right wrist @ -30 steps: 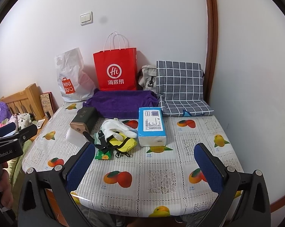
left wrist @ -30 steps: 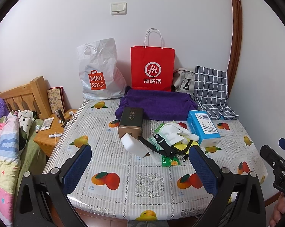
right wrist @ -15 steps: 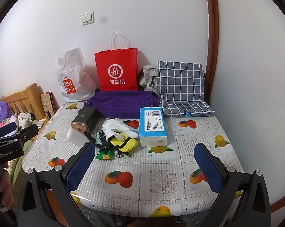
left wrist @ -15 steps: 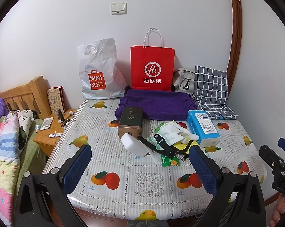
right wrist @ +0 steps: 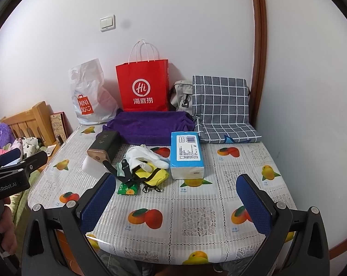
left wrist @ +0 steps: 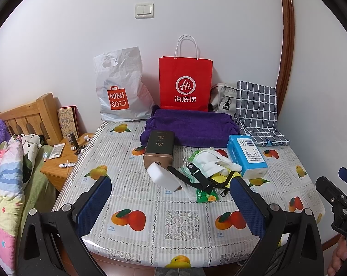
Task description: Organize soft objects
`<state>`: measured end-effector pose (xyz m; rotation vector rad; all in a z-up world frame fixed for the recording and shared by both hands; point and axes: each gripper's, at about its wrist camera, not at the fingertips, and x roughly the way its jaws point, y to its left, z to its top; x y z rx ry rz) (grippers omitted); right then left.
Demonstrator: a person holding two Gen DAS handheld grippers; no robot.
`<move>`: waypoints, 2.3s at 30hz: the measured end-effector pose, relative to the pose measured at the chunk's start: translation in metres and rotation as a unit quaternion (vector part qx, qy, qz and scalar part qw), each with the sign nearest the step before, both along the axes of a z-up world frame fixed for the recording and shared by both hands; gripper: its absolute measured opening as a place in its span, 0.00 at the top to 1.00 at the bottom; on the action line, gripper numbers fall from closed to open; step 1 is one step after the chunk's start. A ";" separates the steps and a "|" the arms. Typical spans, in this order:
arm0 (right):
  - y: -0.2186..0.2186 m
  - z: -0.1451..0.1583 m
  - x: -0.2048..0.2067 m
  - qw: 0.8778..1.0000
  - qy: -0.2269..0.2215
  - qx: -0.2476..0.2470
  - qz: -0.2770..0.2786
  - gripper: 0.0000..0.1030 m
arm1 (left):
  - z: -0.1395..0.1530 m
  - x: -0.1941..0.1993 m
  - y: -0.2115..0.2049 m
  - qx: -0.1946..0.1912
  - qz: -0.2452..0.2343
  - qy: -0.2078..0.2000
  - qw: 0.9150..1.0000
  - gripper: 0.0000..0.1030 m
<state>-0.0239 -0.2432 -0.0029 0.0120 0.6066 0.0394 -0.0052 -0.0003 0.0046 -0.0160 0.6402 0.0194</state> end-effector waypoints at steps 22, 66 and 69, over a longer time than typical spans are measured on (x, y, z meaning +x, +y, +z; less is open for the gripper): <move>-0.002 -0.001 0.006 1.000 -0.013 0.007 0.008 0.00 | -0.002 0.011 -0.001 -0.003 -0.005 0.001 1.000 0.00; 0.067 -0.138 0.211 0.986 0.120 0.012 0.111 0.08 | -0.167 0.174 0.069 -0.131 -0.005 0.147 0.980 0.57; 0.083 -0.143 0.221 0.984 0.126 0.006 0.127 0.11 | -0.165 0.172 0.071 -0.117 -0.008 0.144 0.983 0.57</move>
